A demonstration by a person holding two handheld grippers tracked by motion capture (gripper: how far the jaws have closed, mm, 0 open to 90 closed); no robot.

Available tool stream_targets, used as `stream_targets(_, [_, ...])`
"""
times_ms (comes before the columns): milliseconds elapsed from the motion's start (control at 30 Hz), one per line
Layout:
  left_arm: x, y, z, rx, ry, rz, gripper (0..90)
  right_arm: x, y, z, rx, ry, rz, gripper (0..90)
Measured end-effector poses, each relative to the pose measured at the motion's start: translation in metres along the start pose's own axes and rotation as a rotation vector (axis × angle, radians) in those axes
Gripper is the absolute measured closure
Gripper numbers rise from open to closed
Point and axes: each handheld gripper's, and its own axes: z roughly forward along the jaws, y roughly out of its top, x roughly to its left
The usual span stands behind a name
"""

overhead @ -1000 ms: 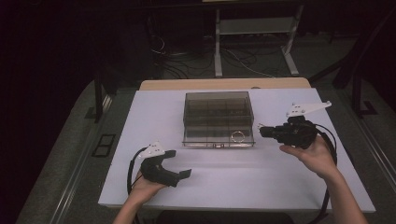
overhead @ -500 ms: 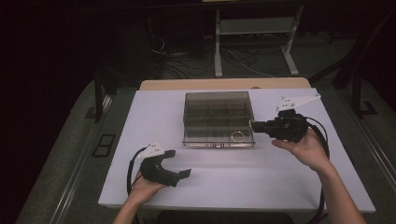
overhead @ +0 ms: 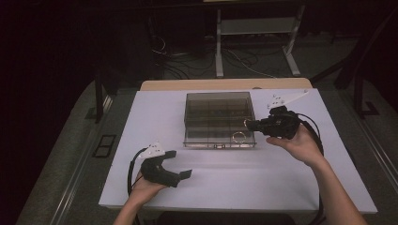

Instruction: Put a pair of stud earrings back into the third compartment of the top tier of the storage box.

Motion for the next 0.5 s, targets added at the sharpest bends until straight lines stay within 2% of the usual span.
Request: stream_targets(500, [0.0,0.0,0.0,0.002,0.0,0.003,0.0,-0.002,0.0,0.021,0.058,0.001,-0.011,84.6])
